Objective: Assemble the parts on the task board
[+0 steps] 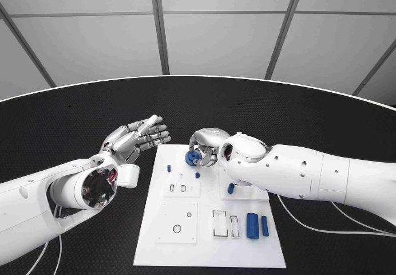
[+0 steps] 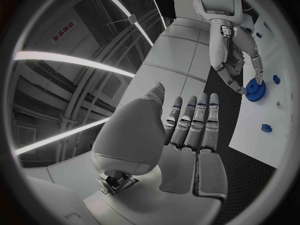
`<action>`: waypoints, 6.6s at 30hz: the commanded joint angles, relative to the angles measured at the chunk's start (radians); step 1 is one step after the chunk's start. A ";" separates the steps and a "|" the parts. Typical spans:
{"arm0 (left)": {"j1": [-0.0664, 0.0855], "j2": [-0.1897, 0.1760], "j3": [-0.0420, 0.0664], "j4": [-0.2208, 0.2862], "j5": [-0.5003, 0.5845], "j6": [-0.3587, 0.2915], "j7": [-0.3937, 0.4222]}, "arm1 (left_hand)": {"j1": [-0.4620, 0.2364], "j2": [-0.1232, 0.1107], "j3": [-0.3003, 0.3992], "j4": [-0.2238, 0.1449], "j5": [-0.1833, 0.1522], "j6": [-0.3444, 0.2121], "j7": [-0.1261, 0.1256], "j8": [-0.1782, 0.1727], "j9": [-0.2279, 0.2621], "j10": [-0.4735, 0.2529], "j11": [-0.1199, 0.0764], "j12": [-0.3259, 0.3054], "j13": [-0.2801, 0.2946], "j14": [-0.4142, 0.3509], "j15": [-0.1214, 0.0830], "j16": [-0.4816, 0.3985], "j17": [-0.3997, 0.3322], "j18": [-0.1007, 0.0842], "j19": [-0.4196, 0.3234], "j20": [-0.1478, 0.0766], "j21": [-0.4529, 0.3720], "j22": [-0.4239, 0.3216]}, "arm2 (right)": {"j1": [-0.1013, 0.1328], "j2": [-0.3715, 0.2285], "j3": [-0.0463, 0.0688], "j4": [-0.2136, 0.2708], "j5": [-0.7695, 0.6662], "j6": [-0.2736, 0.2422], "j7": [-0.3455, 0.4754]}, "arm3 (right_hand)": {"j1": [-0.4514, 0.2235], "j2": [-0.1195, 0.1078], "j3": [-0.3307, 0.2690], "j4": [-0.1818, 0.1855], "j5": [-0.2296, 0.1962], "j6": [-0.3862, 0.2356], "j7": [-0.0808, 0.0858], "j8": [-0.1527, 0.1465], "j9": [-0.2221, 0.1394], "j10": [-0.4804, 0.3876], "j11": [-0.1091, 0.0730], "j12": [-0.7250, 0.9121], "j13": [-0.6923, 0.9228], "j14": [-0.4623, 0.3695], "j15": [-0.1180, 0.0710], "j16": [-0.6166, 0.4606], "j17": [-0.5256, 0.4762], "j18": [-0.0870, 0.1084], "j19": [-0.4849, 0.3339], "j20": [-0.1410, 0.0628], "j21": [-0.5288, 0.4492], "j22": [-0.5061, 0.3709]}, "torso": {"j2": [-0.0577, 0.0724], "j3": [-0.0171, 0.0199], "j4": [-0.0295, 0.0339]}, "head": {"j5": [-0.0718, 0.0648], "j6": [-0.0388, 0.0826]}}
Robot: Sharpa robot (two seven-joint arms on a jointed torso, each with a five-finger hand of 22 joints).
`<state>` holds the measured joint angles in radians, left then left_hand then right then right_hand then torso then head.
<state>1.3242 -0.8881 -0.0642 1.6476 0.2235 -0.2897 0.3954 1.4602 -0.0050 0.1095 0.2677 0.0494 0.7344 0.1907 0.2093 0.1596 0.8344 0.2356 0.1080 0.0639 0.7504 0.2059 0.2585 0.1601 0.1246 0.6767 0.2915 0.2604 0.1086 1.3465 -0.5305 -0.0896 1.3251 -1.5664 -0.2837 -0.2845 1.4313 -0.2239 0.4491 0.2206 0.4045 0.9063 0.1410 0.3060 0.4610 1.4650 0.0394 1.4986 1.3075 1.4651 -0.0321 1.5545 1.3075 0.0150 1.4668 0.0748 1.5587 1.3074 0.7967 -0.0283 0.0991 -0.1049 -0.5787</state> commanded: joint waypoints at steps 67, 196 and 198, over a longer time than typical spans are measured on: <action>0.000 -0.004 0.000 -0.024 0.000 0.008 -0.008 | 0.003 -0.004 0.004 0.005 0.001 -0.015 0.095 -0.009 -0.003 0.000 0.003 -0.011 -0.001 0.002 -0.002 -0.006 -0.002 0.017 0.010 -0.001 -0.002 -0.003 | -0.001 -0.329 -0.004 0.171 0.252 -0.218 0.243 | -0.101 -0.030 -0.011 -0.021 -0.096 -0.063 0.018 -0.103 -0.044 0.024 0.035 -0.025 0.172 0.098 0.030 0.005 0.226 -0.013 0.100 0.028 0.006 0.257 | -0.014 0.0164 -0.0277 | -0.005 0.014; -0.001 0.066 -0.001 -0.128 -0.012 0.035 -0.020 | -0.001 -0.008 0.003 0.009 0.000 -0.019 0.096 -0.013 -0.005 0.002 0.004 -0.018 0.000 0.001 -0.001 -0.010 -0.002 0.016 0.011 -0.001 -0.004 -0.007 | -0.028 -0.256 0.008 0.282 0.305 -0.156 0.109 | -0.054 0.090 0.081 -0.114 -0.143 0.096 -0.031 -0.016 -0.015 0.061 -0.011 0.011 0.207 0.104 -0.010 0.014 0.256 -0.015 0.104 -0.013 0.012 0.263 | -0.053 0.0088 -0.0454 | 0.033 -0.046; -0.001 0.070 -0.001 -0.132 -0.011 0.036 -0.021 | -0.001 -0.008 0.003 0.009 0.000 -0.019 0.096 -0.013 -0.005 0.002 0.004 -0.018 0.000 0.001 -0.001 -0.010 -0.002 0.016 0.011 -0.001 -0.004 -0.007 | -0.027 -0.217 0.005 0.267 0.304 -0.138 0.100 | -0.058 0.089 0.081 -0.114 -0.141 0.094 -0.030 -0.015 -0.014 0.062 -0.010 0.011 0.207 0.104 -0.009 0.014 0.255 -0.015 0.104 -0.012 0.012 0.263 | -0.056 0.0074 -0.0445 | 0.041 -0.049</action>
<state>1.3235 -0.8204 -0.0647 1.5175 0.2120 -0.2542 0.3745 1.4601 -0.0049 0.1122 0.2704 0.0494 0.7183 0.1927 0.2017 0.1557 0.8344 0.2356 0.0959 0.0640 0.7504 0.2058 0.2547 0.1594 0.1246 0.6830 0.2923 0.2604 0.1030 1.3193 -0.7941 -0.0823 1.6011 -1.2620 -0.4338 -0.1795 1.3757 -0.1408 0.5272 0.1090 0.2594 0.9982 0.1186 0.2655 0.4117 1.4668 0.0339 1.5102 1.3074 1.4648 -0.0429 1.5662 1.3076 0.0150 1.4667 0.0678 1.5651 1.3073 0.7470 -0.0168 0.0533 -0.0731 -0.6238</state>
